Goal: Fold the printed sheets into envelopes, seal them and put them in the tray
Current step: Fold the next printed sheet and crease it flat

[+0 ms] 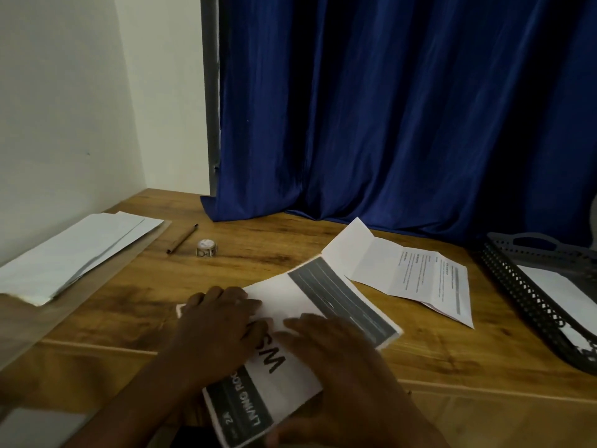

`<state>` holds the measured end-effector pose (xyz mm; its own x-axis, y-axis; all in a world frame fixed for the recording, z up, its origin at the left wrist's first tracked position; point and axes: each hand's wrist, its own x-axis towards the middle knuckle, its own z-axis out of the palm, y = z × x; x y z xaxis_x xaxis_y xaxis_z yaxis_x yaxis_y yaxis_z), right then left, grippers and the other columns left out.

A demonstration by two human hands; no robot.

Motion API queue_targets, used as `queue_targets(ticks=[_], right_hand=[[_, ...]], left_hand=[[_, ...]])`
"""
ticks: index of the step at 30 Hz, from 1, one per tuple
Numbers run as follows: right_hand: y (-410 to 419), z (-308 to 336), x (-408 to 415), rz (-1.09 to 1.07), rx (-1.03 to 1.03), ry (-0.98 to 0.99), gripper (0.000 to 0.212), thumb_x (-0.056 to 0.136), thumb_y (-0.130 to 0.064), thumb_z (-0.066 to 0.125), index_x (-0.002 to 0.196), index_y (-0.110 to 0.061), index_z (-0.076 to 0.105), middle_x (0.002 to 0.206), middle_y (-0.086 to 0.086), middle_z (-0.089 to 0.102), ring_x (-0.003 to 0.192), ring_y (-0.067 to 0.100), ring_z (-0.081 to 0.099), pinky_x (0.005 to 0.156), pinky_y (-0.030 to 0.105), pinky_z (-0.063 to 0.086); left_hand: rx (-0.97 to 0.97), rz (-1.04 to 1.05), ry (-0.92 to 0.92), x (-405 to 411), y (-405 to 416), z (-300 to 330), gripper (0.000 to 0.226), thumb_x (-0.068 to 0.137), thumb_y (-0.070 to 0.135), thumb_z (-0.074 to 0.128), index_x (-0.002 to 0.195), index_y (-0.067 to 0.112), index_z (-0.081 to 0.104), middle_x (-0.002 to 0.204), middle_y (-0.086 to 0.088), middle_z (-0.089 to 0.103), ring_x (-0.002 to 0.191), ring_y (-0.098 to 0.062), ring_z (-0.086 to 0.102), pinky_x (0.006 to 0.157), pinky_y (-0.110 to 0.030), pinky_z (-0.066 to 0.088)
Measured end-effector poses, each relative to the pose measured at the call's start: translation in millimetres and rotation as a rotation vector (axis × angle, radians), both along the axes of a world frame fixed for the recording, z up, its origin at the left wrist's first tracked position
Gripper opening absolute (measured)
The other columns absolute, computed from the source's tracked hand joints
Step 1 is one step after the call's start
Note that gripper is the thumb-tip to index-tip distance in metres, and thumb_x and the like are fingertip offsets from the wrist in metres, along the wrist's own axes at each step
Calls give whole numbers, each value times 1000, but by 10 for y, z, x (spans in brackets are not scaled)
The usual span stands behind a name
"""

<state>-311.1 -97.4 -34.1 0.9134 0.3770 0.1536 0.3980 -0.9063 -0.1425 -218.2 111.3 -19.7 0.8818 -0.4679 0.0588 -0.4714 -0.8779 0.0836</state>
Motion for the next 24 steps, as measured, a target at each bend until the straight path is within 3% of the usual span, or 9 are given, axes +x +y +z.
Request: queue_targets(ticks=[2, 5, 7, 11, 13, 15, 19, 22, 24], right_hand=[[83, -83, -29, 57, -127, -67, 88, 85, -68, 58, 155, -40, 14, 166, -7, 22, 152, 12, 14, 116, 42, -4], [118, -161, -42, 60, -136, -74, 80, 93, -46, 63, 157, -38, 16, 167, -7, 21, 154, 19, 14, 117, 45, 0], [30, -183, -61, 85, -101, -201, 79, 75, -47, 82, 144, -40, 45, 151, -13, 49, 143, 13, 41, 113, 46, 31], [-195, -89, -141, 53, 425, -139, 57, 76, -37, 84, 124, -55, 60, 123, -44, 58, 125, -14, 51, 109, 17, 41], [-271, -40, -134, -5, 679, -74, 35, 83, -29, 81, 108, -52, 73, 113, -32, 69, 112, -7, 63, 95, 17, 52], [-317, 80, -111, -148, 957, -52, 22, 73, -44, 80, 91, -56, 75, 98, -28, 74, 96, -3, 69, 73, 14, 57], [-512, 116, 62, -322, 1190, -76, 20, 65, -52, 79, 84, -55, 74, 89, -33, 73, 85, -9, 69, 57, 8, 52], [-619, 86, 219, -433, 1252, -147, 39, 62, -57, 80, 97, -42, 70, 93, -31, 73, 85, -4, 71, 56, 11, 54], [-662, 57, 309, -502, 1257, -182, 46, 62, -57, 79, 102, -41, 65, 95, -32, 72, 87, -6, 69, 56, 8, 52]], left_hand=[[23, 44, 3, -4, 13, 65, 55, 97, 69, 29, 142, 42, 44, 147, 9, 43, 131, -12, 40, 112, -39, 32], [14, 79, 39, -8, 34, 133, 55, 93, 74, 30, 132, 42, 53, 134, 11, 51, 120, -10, 47, 108, -39, 36], [-37, 77, 68, -7, 92, 189, 59, 88, 81, 26, 121, 44, 58, 122, 17, 58, 108, -5, 51, 105, -38, 40], [-386, 51, 278, 101, 247, 320, 69, 71, 88, 22, 92, 41, 68, 94, 20, 69, 90, -1, 62, 80, -25, 49], [-734, 73, 530, 246, 246, 357, 67, 83, 75, 27, 88, 31, 78, 96, 9, 77, 95, -12, 70, 79, -25, 49], [-1029, 136, 767, 390, 246, 379, 90, 86, 73, 14, 85, 15, 83, 95, -8, 79, 98, -26, 72, 86, -35, 49], [-1412, 257, 750, 604, 139, 241, 100, 86, 79, 7, 140, 7, 52, 103, -20, 76, 88, -30, 75, 69, -37, 58], [-1346, 291, 786, 616, -90, 174, 78, 103, 60, 9, 118, 5, 63, 85, -20, 76, 81, -36, 72, 89, -47, 55], [-1199, 269, 690, 576, -155, 130, 54, 107, 50, 25, 126, 15, 61, 87, -10, 76, 84, -26, 67, 85, -41, 52]])
